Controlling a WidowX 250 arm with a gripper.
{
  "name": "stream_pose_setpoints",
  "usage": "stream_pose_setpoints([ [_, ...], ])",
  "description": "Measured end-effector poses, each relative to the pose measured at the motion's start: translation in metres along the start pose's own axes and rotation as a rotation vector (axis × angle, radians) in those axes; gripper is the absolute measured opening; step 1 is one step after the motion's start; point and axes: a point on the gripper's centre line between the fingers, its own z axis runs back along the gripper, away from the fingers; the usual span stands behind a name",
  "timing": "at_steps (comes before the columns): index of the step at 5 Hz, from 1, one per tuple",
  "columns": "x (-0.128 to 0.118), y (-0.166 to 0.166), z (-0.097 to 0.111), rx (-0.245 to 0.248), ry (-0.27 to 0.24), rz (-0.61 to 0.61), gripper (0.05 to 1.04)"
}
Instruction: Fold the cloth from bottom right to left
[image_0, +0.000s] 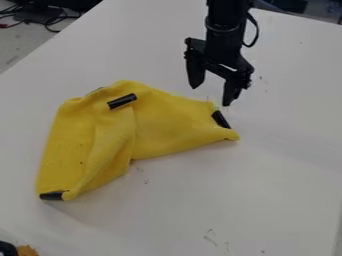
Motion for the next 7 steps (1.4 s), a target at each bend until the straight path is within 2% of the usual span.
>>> stream_pose_setpoints([
  [2, 0.002, -0.021, -0.032, -0.056, -0.006, 0.094, 1.001],
  [3, -0.003, -0.015, -0.045, -0.057, 0.012, 0.154, 1.001],
  [4, -0.003, -0.006, -0.051, -0.032, 0.006, 0.216, 1.001],
  [5, 0.003, -0.001, -0.055, -0.034, 0.000, 0.217, 0.955],
  [6, 0.002, 0.005, -0.055, -0.038, 0.005, 0.226, 0.678],
  [7, -0.001, 0.008, -0.054, -0.015, 0.033, 0.219, 0.381],
])
